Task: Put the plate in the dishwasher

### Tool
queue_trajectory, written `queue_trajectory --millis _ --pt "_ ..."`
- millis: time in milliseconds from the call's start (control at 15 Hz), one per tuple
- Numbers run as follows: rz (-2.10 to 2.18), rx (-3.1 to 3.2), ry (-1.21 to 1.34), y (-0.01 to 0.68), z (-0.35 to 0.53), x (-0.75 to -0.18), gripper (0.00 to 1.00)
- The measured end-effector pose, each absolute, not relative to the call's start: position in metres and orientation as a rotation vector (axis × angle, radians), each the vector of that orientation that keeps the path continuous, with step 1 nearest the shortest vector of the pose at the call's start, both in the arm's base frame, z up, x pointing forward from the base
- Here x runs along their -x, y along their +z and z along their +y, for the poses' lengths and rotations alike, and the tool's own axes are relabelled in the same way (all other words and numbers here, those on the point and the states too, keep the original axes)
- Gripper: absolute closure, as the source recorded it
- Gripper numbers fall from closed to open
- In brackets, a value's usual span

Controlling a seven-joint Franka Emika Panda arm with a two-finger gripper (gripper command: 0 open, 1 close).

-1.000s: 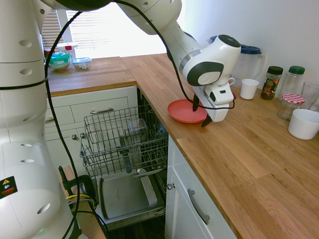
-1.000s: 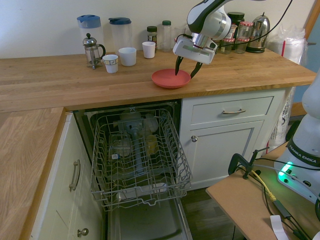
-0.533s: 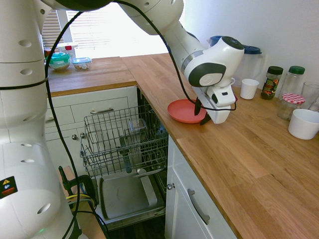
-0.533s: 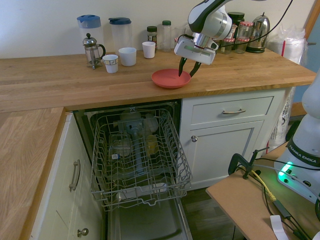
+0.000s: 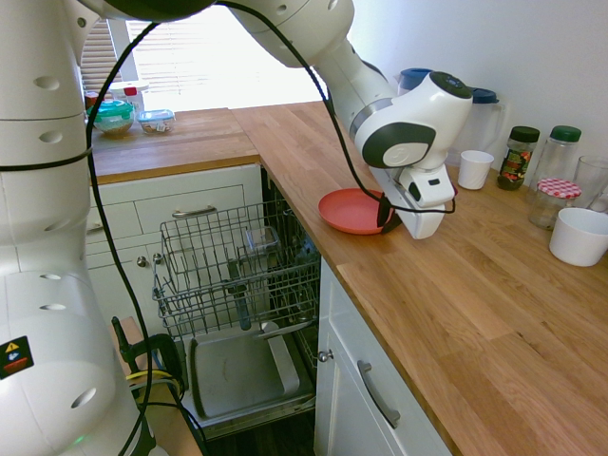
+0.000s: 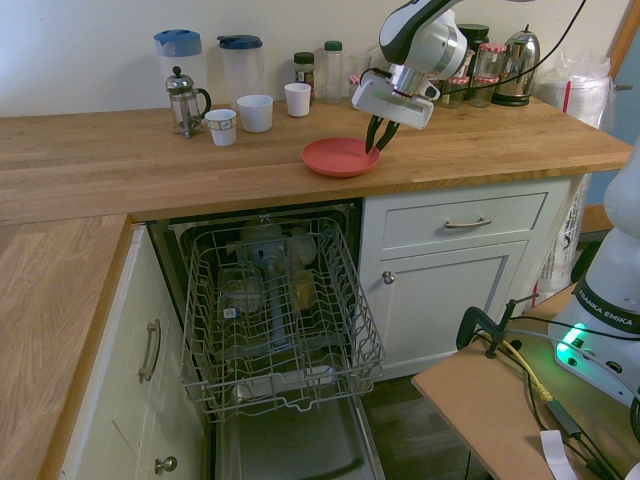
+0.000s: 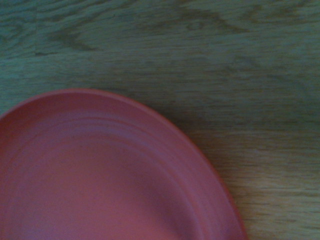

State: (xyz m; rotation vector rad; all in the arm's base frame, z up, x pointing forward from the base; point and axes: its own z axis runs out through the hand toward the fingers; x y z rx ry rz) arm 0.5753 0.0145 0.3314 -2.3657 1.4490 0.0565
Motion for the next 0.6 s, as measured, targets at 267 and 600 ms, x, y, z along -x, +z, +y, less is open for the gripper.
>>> queue_trajectory --millis 267,600 --pt "1.401 2.381 0.031 0.340 0.016 -0.580 1.00" --pt "1.250 2.467 -0.148 0.421 0.044 -0.579 1.00"
